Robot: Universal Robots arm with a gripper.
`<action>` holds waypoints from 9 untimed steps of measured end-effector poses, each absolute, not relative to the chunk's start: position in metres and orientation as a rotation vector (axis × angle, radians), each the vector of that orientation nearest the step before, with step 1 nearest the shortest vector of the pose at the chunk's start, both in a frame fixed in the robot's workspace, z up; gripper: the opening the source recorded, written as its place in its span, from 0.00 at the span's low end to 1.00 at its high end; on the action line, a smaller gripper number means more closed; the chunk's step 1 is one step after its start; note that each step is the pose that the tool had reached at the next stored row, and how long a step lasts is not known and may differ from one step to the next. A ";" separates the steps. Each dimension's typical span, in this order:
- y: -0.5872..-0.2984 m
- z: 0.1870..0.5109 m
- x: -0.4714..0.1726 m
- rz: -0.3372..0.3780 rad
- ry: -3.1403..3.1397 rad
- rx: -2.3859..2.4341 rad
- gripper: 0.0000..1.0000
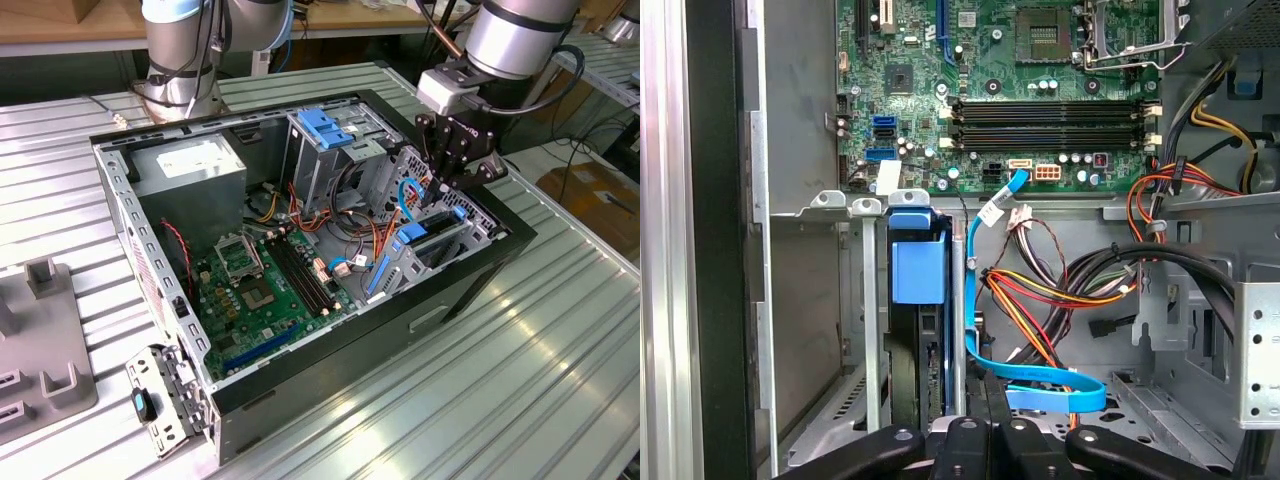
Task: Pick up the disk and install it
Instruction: 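Insert the first disk wire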
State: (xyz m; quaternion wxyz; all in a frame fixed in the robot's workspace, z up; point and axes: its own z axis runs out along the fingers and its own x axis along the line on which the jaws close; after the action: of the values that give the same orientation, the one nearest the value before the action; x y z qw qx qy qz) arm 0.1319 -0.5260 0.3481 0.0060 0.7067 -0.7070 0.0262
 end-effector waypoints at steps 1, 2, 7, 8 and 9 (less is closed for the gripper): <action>-0.526 0.348 0.132 0.082 -2.213 2.212 0.11; -0.526 0.348 0.132 0.082 -2.213 2.212 0.11; -0.526 0.355 0.132 0.083 -2.212 2.211 0.11; -0.526 0.359 0.132 0.084 -2.212 2.211 0.11; -0.526 0.360 0.132 0.085 -2.212 2.210 0.11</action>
State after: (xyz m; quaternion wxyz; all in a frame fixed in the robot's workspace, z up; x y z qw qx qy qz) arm 0.1319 -0.5260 0.3605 0.0069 0.7066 -0.7070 0.0271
